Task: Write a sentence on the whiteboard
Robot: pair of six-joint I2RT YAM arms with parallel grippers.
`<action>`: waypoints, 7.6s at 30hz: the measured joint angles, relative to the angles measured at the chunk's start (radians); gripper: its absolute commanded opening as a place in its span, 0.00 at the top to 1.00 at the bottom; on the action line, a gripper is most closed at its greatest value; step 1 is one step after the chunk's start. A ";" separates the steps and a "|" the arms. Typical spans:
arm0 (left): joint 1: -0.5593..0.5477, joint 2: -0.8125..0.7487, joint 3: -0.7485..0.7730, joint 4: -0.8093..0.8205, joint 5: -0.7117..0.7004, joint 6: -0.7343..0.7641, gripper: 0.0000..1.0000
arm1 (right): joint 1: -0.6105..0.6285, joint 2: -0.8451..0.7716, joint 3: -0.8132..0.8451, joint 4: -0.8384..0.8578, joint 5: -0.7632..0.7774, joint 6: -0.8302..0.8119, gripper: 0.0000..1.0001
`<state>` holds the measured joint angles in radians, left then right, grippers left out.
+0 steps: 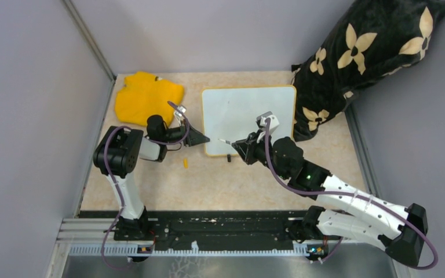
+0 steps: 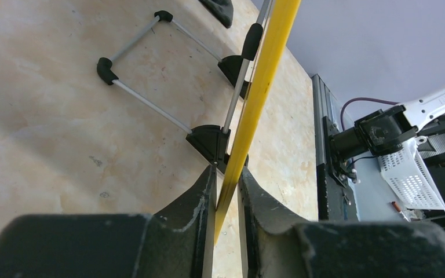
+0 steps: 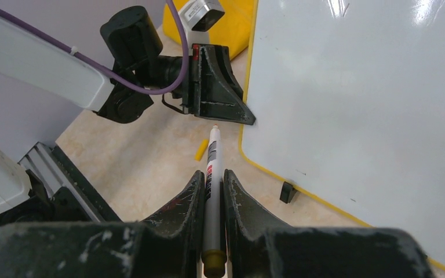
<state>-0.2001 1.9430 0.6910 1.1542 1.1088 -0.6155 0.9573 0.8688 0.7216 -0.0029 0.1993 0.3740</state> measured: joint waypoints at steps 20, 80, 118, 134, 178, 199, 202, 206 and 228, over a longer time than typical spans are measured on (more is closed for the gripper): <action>0.000 0.006 -0.010 0.043 -0.003 -0.002 0.64 | 0.005 0.044 0.000 0.040 0.089 -0.015 1.00; -0.032 0.038 -0.019 0.222 0.018 -0.101 0.94 | 0.016 0.100 0.046 0.144 0.298 -0.066 1.00; -0.036 0.016 -0.016 0.099 0.040 0.037 1.00 | 0.009 0.357 0.107 0.332 0.412 -0.143 1.00; -0.036 0.014 -0.015 0.093 0.040 0.038 1.00 | -0.022 0.423 0.139 0.337 0.420 -0.137 1.00; -0.038 0.005 -0.015 0.072 0.035 0.050 1.00 | -0.036 0.481 0.185 0.269 0.328 -0.102 1.00; -0.038 0.005 -0.014 0.064 0.034 0.056 1.00 | -0.044 0.420 0.121 0.233 0.368 -0.083 1.00; -0.038 0.005 -0.014 0.064 0.035 0.056 1.00 | -0.045 0.420 0.121 0.232 0.344 -0.084 1.00; -0.038 0.003 -0.014 0.063 0.035 0.057 1.00 | -0.045 0.422 0.121 0.219 0.298 -0.084 1.00; -0.038 0.002 -0.014 0.055 0.035 0.064 1.00 | -0.048 0.322 0.103 0.222 0.298 -0.103 1.00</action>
<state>-0.2379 1.9446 0.6765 1.2091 1.1442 -0.5510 0.9089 1.1908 0.8246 0.2195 0.4973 0.2714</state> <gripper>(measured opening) 0.132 0.132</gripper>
